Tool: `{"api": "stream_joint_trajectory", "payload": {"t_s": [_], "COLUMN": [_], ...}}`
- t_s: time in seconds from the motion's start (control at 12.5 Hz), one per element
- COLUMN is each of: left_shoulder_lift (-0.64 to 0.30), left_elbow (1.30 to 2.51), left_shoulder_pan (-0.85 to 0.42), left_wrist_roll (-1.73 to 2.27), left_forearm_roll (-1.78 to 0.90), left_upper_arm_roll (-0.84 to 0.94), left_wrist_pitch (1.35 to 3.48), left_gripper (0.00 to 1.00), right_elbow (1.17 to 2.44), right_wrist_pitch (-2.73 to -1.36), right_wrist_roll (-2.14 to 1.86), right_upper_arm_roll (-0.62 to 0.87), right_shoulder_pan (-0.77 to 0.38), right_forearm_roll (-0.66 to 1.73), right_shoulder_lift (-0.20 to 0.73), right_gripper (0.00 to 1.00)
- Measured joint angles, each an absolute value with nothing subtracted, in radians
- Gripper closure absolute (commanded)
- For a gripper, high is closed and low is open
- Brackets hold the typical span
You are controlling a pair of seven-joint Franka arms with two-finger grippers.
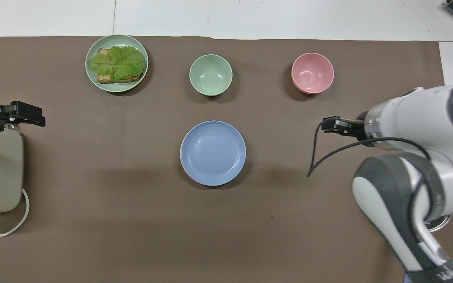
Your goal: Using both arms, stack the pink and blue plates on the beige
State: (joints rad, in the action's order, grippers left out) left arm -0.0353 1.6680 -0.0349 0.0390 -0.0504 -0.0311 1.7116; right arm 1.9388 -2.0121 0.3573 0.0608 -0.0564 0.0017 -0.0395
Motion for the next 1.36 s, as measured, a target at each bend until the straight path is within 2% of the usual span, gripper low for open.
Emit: {"api": "stream_joint_trajectory", "payload": {"t_s": [0.24, 0.48, 0.64, 0.88, 1.36], "left_shoulder_lift": [-0.035, -0.035, -0.035, -0.035, -0.035], "left_elbow": [1.668, 1.668, 1.668, 1.668, 1.668], "left_shoulder_pan": [-0.035, -0.035, -0.035, -0.035, -0.035], "left_wrist_roll": [0.039, 0.039, 0.039, 0.039, 0.039], "left_forearm_roll": [-0.05, -0.05, -0.05, -0.05, -0.05], "left_upper_arm_roll": [-0.031, -0.031, -0.031, -0.031, -0.031], "left_wrist_pitch": [1.712, 1.712, 1.712, 1.712, 1.712], "left_gripper": [0.0, 0.0, 0.0, 0.0, 0.0], "right_elbow": [1.806, 1.652, 1.555, 1.49, 1.494], "right_wrist_pitch": [-1.836, -1.646, -1.556, -1.526, -1.51], "right_wrist_roll": [0.233, 0.221, 0.221, 0.221, 0.221], "right_upper_arm_roll": [0.058, 0.059, 0.06, 0.069, 0.075], "right_shoulder_pan": [0.048, 0.058, 0.058, 0.057, 0.047], "right_forearm_roll": [0.002, 0.002, 0.002, 0.002, 0.002], "right_shoulder_lift": [-0.055, -0.036, 0.009, 0.059, 0.054], "right_gripper": [0.0, 0.0, 0.0, 0.0, 0.0]}}
